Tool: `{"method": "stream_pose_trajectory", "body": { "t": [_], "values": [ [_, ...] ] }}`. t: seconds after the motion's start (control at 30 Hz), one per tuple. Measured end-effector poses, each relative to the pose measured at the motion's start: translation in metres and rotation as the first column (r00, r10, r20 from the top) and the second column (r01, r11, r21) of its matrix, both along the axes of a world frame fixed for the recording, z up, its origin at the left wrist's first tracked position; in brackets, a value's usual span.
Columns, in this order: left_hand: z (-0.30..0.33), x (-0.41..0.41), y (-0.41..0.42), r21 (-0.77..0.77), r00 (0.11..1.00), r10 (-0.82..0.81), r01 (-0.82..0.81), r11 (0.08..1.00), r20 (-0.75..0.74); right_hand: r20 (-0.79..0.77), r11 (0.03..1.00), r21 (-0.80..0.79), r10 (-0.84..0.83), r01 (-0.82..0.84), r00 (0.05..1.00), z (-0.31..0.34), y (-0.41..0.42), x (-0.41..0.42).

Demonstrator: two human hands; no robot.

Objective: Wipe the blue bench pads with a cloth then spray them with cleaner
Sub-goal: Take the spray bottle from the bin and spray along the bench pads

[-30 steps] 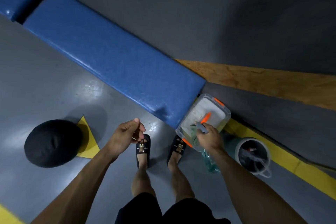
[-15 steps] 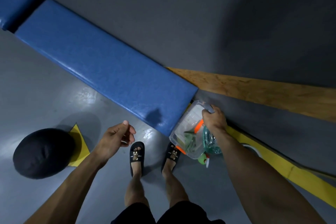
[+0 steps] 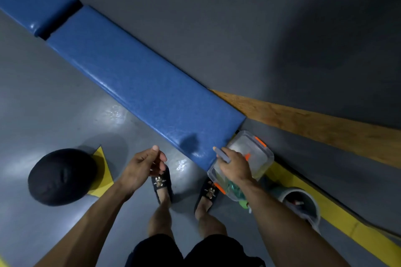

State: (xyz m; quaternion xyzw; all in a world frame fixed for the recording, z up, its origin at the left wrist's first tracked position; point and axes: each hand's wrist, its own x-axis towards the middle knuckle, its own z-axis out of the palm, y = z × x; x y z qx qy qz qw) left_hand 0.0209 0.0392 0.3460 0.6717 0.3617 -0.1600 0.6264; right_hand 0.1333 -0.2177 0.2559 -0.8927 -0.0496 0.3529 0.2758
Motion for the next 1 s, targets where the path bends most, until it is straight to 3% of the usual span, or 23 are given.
{"method": "stream_pose_trajectory", "body": {
  "t": [0.27,0.57,1.0],
  "values": [
    [0.000,-0.016,0.045,0.003,1.000,0.020,-0.020,1.000,0.015,-0.019,0.994,-0.105,-0.012,0.010,1.000,0.000,0.049,-0.028],
    [-0.005,-0.008,0.107,-0.045,1.000,-0.023,0.024,0.999,0.019,0.064,0.937,-0.146,-0.312,0.318,0.948,0.005,0.077,0.005],
    [-0.012,0.028,0.201,-0.020,0.995,-0.103,0.103,0.995,0.015,0.219,0.805,-0.128,-0.546,0.579,0.808,0.047,0.121,0.037]
  ]
}}
